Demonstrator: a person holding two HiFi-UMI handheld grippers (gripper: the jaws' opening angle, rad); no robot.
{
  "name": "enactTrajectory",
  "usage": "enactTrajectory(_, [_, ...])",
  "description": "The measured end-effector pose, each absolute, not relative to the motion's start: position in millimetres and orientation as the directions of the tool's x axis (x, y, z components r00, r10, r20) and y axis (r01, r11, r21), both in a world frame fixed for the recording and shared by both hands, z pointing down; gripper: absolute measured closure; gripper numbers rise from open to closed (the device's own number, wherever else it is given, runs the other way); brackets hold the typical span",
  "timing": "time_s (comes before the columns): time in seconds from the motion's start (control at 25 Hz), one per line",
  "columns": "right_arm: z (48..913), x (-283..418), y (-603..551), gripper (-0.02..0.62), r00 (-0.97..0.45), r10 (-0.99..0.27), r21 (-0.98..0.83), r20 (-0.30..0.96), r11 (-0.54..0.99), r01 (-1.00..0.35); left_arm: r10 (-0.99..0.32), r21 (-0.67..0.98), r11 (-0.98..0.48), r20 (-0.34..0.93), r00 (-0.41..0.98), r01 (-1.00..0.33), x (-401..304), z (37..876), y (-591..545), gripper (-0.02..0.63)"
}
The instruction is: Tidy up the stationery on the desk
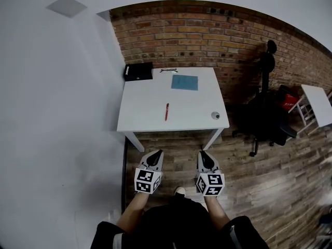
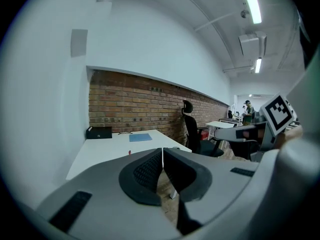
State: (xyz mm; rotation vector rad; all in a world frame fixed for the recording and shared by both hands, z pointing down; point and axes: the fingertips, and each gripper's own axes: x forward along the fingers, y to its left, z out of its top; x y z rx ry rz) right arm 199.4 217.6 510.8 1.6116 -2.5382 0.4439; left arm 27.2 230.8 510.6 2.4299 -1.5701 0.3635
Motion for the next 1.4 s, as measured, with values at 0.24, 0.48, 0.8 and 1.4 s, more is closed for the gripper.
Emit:
enactTrajectory(0.24, [509.8, 201.1, 175.6, 0.569, -0.469, -0.851, -0.195, 0.234, 0.432, -0.881, -0.868, 0.057, -0.370, 0.335, 0.367, -0.927, 31.5, 512.6, 195.9, 0.588])
enactTrajectory(0.48, [510.3, 202.4, 146.3, 0.569, -0.484, -0.843, -0.200, 0.236, 0.445, -0.873, -0.868, 0.066, -0.365, 0.336, 0.365, -0.929, 32.3, 513.5, 170.5, 0.588])
enactTrajectory(0.8, [516.0, 201.2, 109.3, 0.569, -0.481, -0.839, -0.188, 0.254, 0.444, -0.876, -0.858, 0.091, -0.373, 0.344, 0.381, -0.923, 32.8, 522.0, 126.7, 0.588])
enactTrajectory(1.4, [525.9, 150.9, -51.9, 0.569, -0.464, -0.836, -0.130, 0.294, 0.446, -0.886, -0.810, 0.123, -0.445, 0.368, 0.458, -0.887, 7.0, 550.9, -31.0, 0.588])
